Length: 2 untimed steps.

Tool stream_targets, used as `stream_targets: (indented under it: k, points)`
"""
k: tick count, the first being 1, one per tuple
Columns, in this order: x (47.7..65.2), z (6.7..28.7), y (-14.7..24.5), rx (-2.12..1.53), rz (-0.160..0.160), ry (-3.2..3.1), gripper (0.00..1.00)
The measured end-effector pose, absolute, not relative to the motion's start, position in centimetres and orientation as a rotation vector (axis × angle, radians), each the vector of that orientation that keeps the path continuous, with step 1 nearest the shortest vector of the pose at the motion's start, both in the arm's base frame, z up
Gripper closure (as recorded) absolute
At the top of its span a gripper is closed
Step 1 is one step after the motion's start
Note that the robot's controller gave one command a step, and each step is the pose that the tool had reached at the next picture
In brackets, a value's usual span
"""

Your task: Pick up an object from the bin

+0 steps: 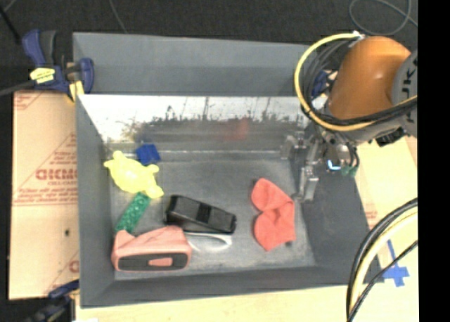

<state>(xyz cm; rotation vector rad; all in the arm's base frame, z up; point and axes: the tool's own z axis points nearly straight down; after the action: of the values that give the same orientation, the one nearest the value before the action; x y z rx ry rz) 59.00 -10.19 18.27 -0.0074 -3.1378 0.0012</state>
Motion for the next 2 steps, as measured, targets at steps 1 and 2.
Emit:
stream_targets:
  k: [1,2]
  points:
    - [59.2,18.8,-10.2,-0.004,0.003,-3.146,0.00]
    - [59.0,14.4,-9.9,0.320,0.006,-3.136,0.00]
